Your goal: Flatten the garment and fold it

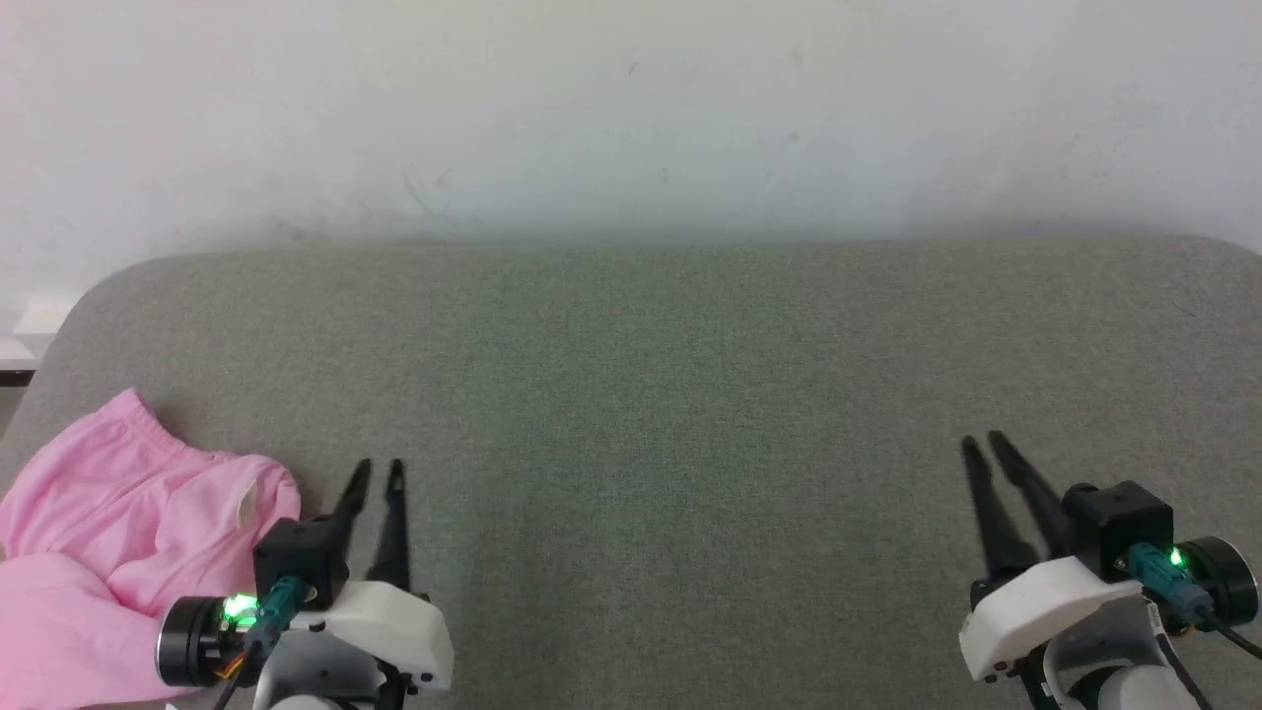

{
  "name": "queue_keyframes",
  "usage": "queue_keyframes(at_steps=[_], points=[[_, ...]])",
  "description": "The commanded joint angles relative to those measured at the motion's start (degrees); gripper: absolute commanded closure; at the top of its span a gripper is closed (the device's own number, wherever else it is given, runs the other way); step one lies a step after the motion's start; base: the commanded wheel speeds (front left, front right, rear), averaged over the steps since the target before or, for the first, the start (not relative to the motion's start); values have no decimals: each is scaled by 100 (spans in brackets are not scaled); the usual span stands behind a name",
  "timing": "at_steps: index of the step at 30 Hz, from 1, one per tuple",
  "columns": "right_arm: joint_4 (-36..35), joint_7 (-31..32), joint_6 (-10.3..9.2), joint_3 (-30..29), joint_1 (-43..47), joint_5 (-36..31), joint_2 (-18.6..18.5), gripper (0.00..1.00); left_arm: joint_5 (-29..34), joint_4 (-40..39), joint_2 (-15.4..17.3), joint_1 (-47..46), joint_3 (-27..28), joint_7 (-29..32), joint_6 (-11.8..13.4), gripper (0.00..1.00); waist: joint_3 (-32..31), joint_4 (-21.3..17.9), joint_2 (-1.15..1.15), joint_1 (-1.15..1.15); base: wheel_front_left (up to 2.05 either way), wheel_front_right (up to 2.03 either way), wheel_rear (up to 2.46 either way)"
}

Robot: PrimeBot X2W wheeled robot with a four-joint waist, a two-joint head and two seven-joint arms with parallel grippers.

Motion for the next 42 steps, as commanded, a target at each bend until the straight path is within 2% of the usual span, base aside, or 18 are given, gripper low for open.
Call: queue_keyframes(at_steps=[1, 22, 42], points=[[2, -1, 0, 0, 1, 0, -1, 0, -1, 2, 0, 0, -1, -1, 0, 0, 0, 0, 0, 0, 0, 0, 0], [179, -233, -2, 4, 0, 189, 2, 0, -241, 47, -2, -62, -128, -244, 21, 0, -11, 111, 0, 0, 0, 0, 0], [180, -394, -4, 43, -58, 290, 6, 0, -572, 78, -5, -131, -138, -484, 68, 0, 74, 814, 0, 0, 0, 0, 0]])
